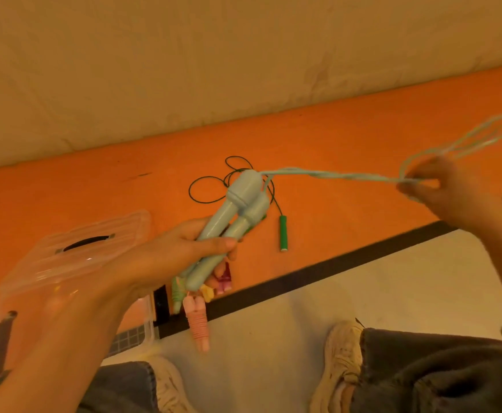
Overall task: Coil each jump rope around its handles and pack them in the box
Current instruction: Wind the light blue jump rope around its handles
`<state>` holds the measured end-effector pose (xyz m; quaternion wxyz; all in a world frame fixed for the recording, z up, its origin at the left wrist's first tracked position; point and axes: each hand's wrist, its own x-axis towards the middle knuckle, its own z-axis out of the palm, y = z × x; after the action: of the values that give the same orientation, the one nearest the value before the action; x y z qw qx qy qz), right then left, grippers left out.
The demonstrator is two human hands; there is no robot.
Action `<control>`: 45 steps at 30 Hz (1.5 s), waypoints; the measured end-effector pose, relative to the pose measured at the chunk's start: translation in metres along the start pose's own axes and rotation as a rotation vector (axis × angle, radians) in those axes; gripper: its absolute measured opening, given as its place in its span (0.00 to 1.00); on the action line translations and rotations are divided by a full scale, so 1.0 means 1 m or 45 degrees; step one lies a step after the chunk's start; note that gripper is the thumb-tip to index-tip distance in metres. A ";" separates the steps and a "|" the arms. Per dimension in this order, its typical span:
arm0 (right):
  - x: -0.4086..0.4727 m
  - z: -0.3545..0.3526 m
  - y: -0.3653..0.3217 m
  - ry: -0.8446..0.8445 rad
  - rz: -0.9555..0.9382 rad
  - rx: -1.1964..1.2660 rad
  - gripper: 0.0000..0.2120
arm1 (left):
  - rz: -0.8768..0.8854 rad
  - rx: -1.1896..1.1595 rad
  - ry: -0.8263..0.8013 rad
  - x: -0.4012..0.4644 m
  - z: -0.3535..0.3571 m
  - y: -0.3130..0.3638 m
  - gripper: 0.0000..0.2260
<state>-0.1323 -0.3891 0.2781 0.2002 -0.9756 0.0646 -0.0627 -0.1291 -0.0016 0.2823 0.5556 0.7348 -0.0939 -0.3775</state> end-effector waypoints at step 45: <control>-0.023 0.048 -0.097 -0.532 -0.351 0.424 0.12 | -0.108 -0.538 -0.305 0.018 0.017 -0.017 0.27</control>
<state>-0.1377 -0.2785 0.2706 0.3559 -0.9207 -0.1223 0.1032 -0.1323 -0.0180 0.2579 0.6654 0.5557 -0.0472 -0.4962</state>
